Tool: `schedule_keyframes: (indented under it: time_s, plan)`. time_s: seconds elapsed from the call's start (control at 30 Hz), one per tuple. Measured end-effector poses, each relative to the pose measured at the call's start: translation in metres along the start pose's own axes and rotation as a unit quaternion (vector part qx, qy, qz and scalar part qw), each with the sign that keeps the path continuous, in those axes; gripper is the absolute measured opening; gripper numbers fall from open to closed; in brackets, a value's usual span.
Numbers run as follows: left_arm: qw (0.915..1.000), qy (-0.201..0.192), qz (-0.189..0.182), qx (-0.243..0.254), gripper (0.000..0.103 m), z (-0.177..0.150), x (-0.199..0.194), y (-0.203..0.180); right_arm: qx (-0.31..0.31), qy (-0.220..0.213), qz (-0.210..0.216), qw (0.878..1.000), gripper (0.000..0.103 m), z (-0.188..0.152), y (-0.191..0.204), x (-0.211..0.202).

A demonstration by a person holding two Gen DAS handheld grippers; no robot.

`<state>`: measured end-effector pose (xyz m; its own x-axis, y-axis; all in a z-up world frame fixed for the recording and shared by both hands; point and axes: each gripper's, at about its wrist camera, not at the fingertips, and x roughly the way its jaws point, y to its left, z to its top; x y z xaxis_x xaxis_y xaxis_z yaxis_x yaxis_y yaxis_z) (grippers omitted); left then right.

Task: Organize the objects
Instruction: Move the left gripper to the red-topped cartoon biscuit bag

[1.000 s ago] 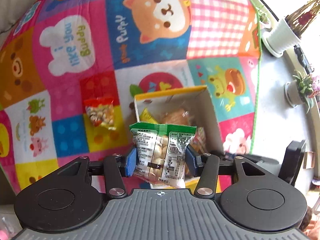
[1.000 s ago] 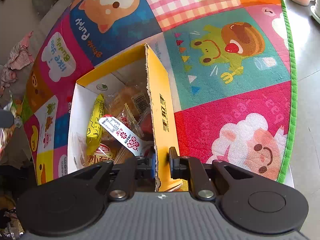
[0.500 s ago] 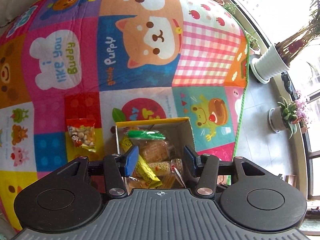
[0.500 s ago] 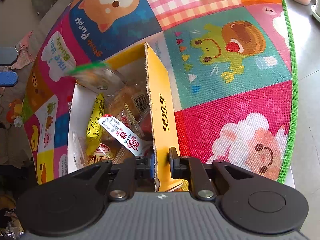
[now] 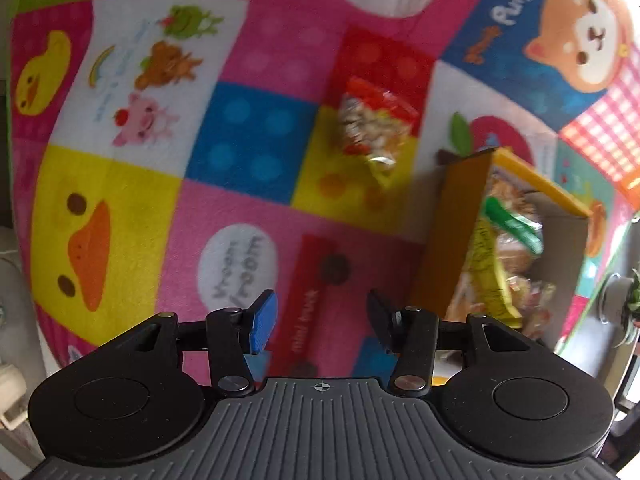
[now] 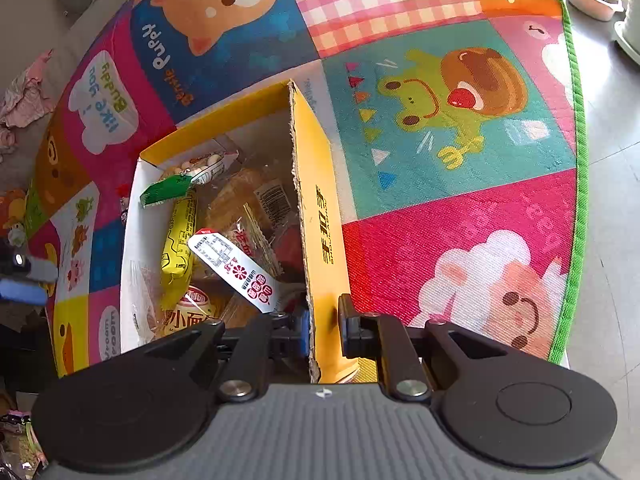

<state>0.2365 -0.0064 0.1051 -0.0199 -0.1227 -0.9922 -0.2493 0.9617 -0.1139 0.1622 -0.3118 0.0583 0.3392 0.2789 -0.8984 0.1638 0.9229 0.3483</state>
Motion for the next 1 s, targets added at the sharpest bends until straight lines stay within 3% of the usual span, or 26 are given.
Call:
schedule_keyframes:
  time_s: [0.13, 0.2, 0.23, 0.3, 0.37, 0.4, 0.47, 0.57, 0.63, 0.7, 0.83, 0.93, 1.0]
  plan:
    - [0.9978, -0.032, -0.001, 0.057, 0.053, -0.007, 0.021, 0.017, -0.013, 0.004, -0.022, 1.0, 0.013, 0.0, 0.007, 0.003]
    - [0.9918, -0.077, -0.023, 0.1, 0.053, 0.001, 0.021, 0.01, -0.018, 0.006, -0.033, 0.999, 0.013, 0.001, 0.01, 0.005]
    - [0.9858, -0.109, -0.033, 0.123, 0.053, 0.005, 0.018, 0.004, -0.019, 0.007, -0.039, 0.999, 0.013, 0.001, 0.012, 0.006]
    - [0.9638, -0.19, -0.057, 0.178, 0.053, 0.018, 0.013, -0.01, -0.021, 0.007, -0.049, 0.999, 0.013, 0.001, 0.015, 0.008]
    - [0.9444, -0.248, -0.085, 0.198, 0.054, 0.03, 0.016, -0.02, -0.028, 0.002, -0.06, 0.998, 0.013, 0.0, 0.019, 0.01]
    - [0.9399, -0.263, -0.095, 0.196, 0.054, 0.036, 0.022, -0.024, -0.034, -0.003, -0.065, 0.997, 0.013, -0.001, 0.021, 0.012]
    - [0.9384, -0.269, -0.094, 0.195, 0.054, 0.045, 0.037, -0.033, -0.038, -0.009, -0.073, 0.997, 0.013, -0.003, 0.022, 0.015]
    - [0.94, -0.269, -0.046, 0.205, 0.054, 0.05, 0.054, -0.042, -0.03, -0.015, -0.069, 0.997, 0.013, -0.007, 0.018, 0.017]
    - [0.9415, -0.279, -0.033, 0.186, 0.054, 0.05, 0.052, -0.041, -0.022, -0.019, -0.063, 0.998, 0.013, -0.009, 0.015, 0.017]
    - [0.9429, -0.281, -0.038, 0.174, 0.054, 0.052, 0.052, -0.036, -0.018, -0.021, -0.058, 0.998, 0.013, -0.009, 0.014, 0.017]
    - [0.9507, -0.23, -0.05, 0.202, 0.054, 0.057, 0.066, -0.04, -0.018, -0.022, -0.049, 0.998, 0.013, -0.009, 0.014, 0.018]
    - [0.9479, -0.221, -0.054, 0.222, 0.058, 0.055, 0.074, -0.049, -0.018, -0.024, -0.044, 0.999, 0.013, -0.009, 0.012, 0.018]
    - [0.9435, -0.224, -0.045, 0.24, 0.07, 0.053, 0.078, -0.056, -0.017, -0.025, -0.039, 0.999, 0.013, -0.01, 0.01, 0.017]
